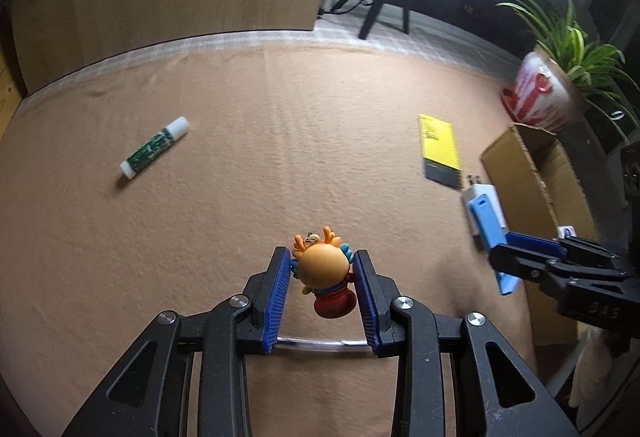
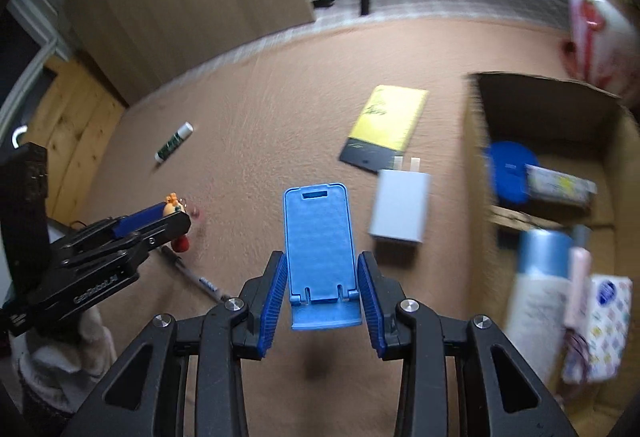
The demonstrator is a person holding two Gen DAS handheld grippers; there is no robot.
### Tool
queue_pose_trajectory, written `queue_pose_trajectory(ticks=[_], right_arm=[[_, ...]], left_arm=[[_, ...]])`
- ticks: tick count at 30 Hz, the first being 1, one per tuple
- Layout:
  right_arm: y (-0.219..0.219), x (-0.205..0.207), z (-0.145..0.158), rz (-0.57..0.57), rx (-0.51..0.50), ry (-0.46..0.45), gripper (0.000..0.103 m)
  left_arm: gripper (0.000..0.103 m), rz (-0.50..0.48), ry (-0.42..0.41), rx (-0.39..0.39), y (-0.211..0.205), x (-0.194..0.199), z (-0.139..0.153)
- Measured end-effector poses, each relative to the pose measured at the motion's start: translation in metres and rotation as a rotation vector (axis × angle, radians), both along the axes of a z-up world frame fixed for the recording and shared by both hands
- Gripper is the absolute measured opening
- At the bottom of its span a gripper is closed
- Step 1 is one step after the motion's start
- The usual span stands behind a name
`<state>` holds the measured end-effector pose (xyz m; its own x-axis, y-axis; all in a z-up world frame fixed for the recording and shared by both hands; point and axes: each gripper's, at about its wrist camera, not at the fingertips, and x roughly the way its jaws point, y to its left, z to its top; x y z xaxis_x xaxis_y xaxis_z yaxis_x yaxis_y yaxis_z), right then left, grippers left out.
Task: Organize objects
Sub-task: 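Carry the keychain and phone stand over the box and lower them in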
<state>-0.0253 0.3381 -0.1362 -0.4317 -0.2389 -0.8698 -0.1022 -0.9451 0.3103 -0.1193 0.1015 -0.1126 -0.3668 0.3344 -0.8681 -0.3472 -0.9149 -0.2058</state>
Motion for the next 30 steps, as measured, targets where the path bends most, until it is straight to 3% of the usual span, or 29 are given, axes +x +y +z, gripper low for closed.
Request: queue_pose_trajectory(ticks=[13, 30], right_arm=[[0.075, 0.078, 0.048, -0.167, 0.060, 0.100, 0.033], [0.142, 0.133, 0.045, -0.308, 0.104, 0.080, 0.033]], left_arm=[[0.035, -0.147, 0.071, 0.074, 0.074, 0.022, 0.047], [0.035, -0.328, 0.098, 0.102, 0.202, 0.033, 0.065]])
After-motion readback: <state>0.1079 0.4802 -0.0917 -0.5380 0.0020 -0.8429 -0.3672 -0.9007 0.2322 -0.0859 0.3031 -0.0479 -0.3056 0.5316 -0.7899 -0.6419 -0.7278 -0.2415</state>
